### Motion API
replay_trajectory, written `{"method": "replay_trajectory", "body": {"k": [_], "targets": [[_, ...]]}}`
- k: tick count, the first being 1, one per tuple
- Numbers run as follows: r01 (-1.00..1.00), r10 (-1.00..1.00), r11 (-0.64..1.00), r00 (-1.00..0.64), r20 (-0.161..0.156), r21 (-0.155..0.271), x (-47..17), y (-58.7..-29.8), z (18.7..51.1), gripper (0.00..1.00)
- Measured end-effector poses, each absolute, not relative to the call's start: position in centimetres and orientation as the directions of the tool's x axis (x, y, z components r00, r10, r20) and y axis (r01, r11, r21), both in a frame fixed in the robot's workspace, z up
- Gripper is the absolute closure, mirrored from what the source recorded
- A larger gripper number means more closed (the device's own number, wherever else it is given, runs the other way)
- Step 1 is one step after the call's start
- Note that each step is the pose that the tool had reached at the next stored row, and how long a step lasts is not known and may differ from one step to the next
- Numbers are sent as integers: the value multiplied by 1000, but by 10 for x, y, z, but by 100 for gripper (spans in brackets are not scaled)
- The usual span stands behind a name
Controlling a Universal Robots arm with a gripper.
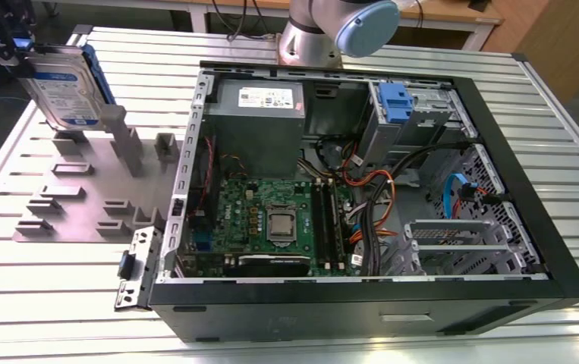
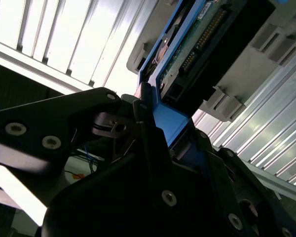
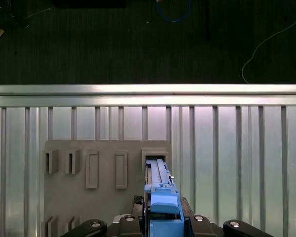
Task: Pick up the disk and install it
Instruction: 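Pick up the disk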
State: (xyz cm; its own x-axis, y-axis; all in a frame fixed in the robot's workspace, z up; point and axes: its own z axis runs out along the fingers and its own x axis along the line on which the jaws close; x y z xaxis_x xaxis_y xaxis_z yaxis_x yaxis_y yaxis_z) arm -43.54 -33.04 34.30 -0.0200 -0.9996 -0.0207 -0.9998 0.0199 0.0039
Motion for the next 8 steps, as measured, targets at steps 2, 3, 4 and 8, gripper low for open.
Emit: {"method": "replay_trajectory", "body": {"k": [2, 3, 4, 8], "targets": [[-1000, -1000, 20, -20, -21, 4, -435, -330, 345, 64], [-1000, -1000, 20, -20, -21, 4, -435, -330, 345, 64], [-1000, -1000, 20, -20, -21, 4, -435, -330, 346, 64], [-1000, -1000, 20, -20, -21, 4, -435, -330, 346, 64]]}}
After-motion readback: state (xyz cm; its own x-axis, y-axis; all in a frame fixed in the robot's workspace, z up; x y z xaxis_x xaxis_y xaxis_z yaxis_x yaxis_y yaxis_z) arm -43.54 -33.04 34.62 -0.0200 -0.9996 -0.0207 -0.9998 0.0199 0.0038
